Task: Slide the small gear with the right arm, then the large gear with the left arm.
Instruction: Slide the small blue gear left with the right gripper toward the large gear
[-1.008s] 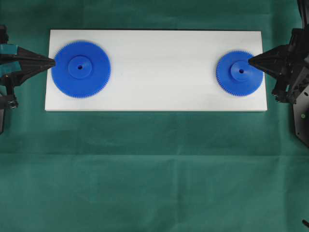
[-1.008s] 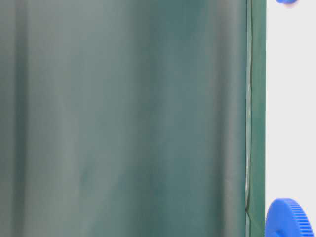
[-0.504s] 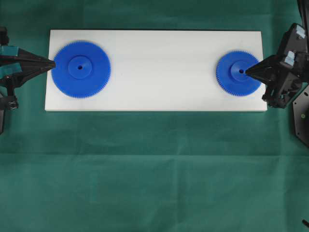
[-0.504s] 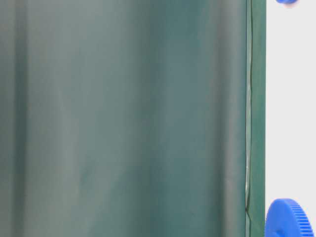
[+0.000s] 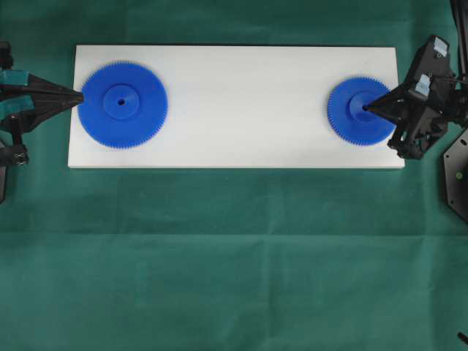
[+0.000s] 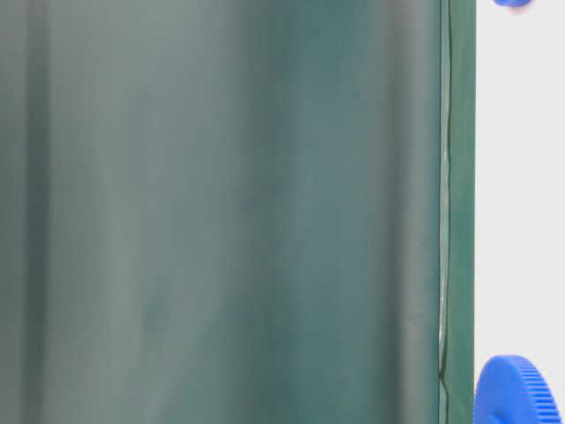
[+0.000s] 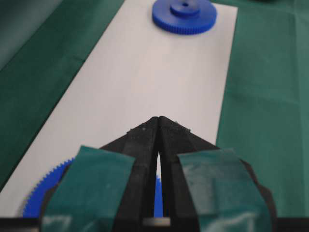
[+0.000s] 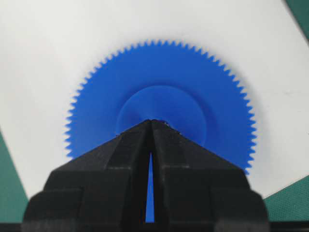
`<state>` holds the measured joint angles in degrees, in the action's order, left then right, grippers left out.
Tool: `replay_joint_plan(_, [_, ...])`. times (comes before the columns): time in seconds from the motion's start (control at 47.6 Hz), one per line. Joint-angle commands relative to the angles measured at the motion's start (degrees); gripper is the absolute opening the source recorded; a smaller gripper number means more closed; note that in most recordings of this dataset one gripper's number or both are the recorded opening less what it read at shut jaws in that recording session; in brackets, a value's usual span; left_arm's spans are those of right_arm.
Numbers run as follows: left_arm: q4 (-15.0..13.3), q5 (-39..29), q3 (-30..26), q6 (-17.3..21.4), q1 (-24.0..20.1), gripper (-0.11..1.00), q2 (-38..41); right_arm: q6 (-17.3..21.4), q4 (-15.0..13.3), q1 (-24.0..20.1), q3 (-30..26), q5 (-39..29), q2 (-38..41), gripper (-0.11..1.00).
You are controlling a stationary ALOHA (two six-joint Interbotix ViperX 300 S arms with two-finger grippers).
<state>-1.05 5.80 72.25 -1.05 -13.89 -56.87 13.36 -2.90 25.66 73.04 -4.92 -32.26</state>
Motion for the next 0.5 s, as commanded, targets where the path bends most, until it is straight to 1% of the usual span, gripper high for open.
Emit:
replay_joint_plan(0.0, [-0.18, 0.70, -0.70, 0.00, -0.18, 0.00, 0.53, 0.00, -0.26, 0.53, -0.53, 1.76, 1.23, 0.50])
replay_joint_plan(0.231, [-0.18, 0.88, -0.70, 0.00, -0.26, 0.00, 0.53, 0.00, -0.26, 0.53, -0.79, 2.64, 4.83, 0.50])
replay_joint_plan(0.483, [-0.18, 0.88, -0.70, 0.00, -0.18, 0.00, 0.53, 0.00, -0.26, 0.53, -0.53, 2.64, 5.27, 0.50])
